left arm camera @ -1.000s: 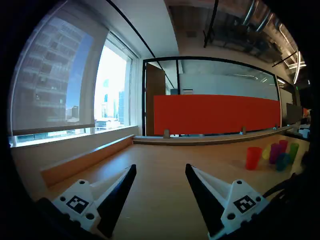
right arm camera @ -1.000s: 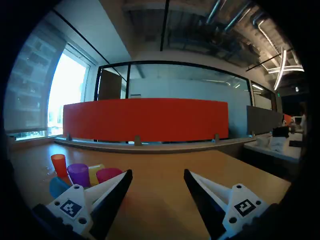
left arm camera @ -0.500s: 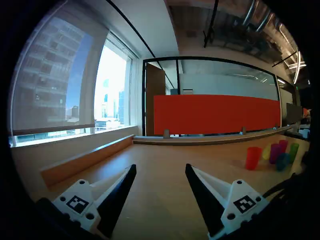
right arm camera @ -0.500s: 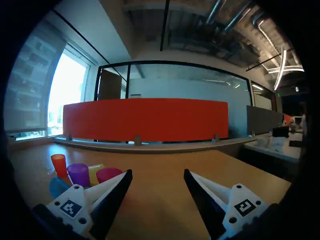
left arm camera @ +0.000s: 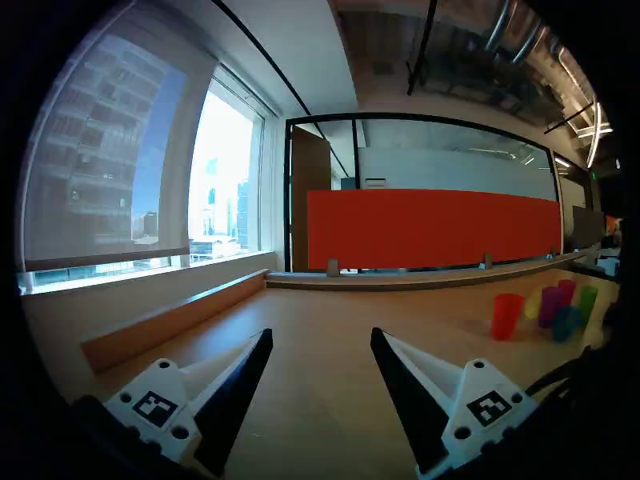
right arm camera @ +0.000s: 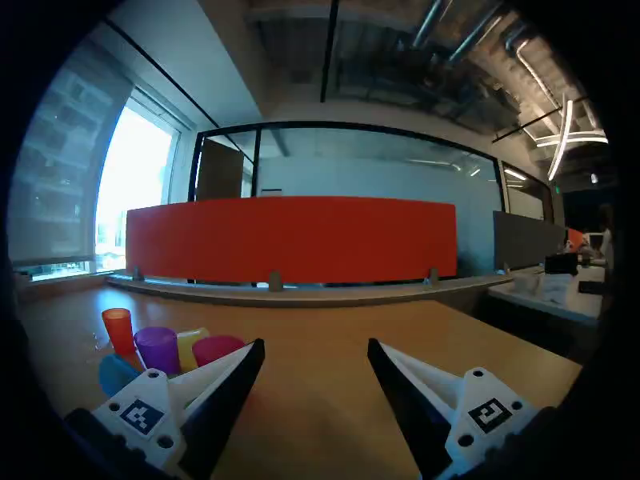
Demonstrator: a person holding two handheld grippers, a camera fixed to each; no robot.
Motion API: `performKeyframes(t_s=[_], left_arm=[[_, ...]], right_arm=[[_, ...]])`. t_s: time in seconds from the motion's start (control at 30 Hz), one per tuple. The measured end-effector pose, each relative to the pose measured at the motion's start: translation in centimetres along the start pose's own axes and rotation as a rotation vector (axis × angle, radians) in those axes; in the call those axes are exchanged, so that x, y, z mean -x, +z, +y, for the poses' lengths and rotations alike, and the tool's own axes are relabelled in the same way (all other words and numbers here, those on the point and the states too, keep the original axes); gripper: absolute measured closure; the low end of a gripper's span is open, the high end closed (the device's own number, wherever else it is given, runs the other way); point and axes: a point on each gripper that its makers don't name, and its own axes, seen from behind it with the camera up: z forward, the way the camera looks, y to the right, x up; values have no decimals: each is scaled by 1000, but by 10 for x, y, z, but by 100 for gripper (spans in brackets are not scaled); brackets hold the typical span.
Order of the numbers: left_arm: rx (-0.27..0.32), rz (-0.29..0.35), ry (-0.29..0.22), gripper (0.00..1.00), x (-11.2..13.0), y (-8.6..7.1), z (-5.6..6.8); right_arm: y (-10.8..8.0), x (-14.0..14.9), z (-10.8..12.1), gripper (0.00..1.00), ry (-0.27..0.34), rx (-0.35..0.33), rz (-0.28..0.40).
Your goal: Pour water
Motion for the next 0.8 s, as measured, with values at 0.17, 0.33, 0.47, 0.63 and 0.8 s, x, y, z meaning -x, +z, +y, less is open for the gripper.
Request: performKeyframes(t_s=[0.17, 0.33, 0.47, 0.63, 0.8], left_arm=[[0, 0, 1, 9, -1, 0, -1], [0, 0, 0, 9, -2, 0, 0], [0, 0, 0, 9, -2, -1, 0], [0, 0, 0, 9, -1, 0, 0], [0, 0, 0, 9, 1, 0, 0]], right_arm=[[0, 0, 0, 0, 0, 0, 0], [1, 0, 0, 0, 0, 0, 0], [1, 0, 0, 0, 0, 0, 0], [1, 0, 0, 0, 0, 0, 0], [0, 0, 0, 0, 0, 0, 0]])
